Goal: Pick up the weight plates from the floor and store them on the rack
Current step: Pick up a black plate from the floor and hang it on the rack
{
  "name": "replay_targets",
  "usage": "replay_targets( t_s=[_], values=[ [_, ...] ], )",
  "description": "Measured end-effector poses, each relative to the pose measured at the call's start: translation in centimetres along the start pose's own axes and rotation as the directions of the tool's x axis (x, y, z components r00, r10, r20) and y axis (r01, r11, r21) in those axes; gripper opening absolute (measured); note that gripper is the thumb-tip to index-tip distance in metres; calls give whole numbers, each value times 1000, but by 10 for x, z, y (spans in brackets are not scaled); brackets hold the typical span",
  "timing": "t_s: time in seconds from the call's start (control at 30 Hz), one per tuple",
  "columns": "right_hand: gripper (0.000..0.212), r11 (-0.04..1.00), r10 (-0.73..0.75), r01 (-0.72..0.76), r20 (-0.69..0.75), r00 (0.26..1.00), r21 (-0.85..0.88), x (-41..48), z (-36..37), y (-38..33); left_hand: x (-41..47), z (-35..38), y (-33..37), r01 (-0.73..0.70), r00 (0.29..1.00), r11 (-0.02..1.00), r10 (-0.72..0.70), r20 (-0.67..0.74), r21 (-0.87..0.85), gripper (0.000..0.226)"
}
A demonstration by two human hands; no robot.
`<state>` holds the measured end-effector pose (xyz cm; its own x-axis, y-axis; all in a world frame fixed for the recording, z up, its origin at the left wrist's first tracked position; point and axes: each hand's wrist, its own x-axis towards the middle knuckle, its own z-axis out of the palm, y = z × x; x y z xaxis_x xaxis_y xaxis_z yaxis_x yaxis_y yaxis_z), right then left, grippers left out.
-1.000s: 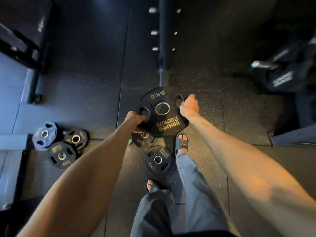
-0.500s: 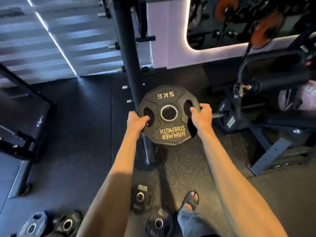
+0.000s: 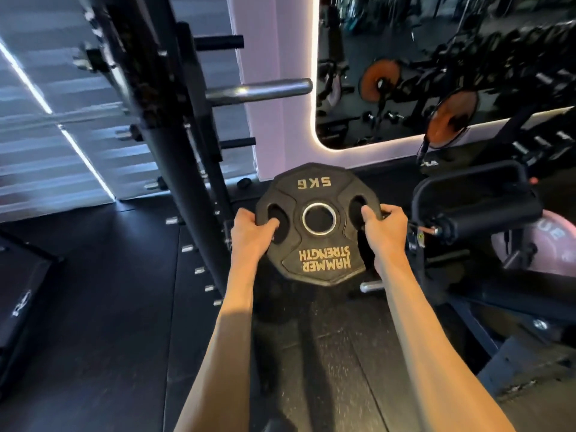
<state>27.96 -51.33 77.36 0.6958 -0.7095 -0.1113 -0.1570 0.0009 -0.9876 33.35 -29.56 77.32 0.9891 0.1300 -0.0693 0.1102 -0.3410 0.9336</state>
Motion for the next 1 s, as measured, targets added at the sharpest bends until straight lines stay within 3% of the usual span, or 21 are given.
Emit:
replay_targets(
  t_s=[0.37, 0.6, 0.8, 1.0],
  values=[
    [34, 998, 31, -42, -243, 970, -43, 204, 61, -4, 216, 146, 34, -51, 980, 998, 45, 194, 23, 37],
    [25, 997, 76, -77, -303, 950, 7, 322, 116, -21, 341, 216, 67, -65, 961, 998, 58, 271, 17, 35],
    [40, 996, 85, -83, -314, 946, 22, 424, 157, -30, 426, 272, 80, -57, 969, 998, 57, 239, -5, 35],
    [41, 996, 80, -84, -230, 970, -5, 547, 206, -31, 516, 329, 98, -46, 995, 999, 45, 83, 5, 30]
  ],
)
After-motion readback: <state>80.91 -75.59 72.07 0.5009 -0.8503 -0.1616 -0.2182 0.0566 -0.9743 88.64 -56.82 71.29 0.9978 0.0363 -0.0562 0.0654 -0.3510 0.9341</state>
